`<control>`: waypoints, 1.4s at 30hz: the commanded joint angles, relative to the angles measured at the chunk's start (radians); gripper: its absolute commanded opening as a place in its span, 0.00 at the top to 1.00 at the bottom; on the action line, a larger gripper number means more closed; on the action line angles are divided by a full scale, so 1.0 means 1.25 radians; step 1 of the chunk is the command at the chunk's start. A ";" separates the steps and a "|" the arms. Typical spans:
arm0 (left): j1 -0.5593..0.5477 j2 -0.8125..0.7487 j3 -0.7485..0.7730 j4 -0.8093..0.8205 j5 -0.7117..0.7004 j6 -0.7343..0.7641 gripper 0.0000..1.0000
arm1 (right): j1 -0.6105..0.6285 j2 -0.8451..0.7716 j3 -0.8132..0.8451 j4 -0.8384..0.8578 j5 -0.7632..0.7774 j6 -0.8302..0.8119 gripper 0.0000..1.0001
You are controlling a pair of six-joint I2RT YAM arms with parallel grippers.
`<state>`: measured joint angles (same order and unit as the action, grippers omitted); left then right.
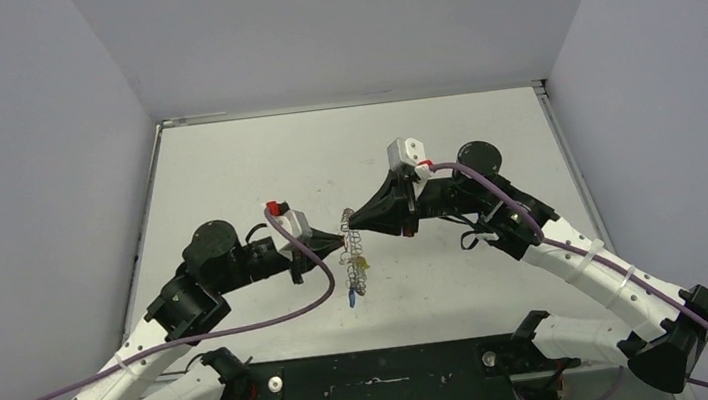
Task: Put the keys on the keyring
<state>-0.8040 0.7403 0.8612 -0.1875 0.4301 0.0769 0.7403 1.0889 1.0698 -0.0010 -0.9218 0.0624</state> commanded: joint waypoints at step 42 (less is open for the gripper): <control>-0.001 -0.011 0.078 0.080 -0.068 -0.104 0.72 | -0.001 -0.033 -0.006 0.070 0.005 -0.013 1.00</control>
<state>-0.8040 0.7559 0.9024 -0.0860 0.3634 -0.0387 0.7403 1.0733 1.0542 0.0059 -0.9215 0.0612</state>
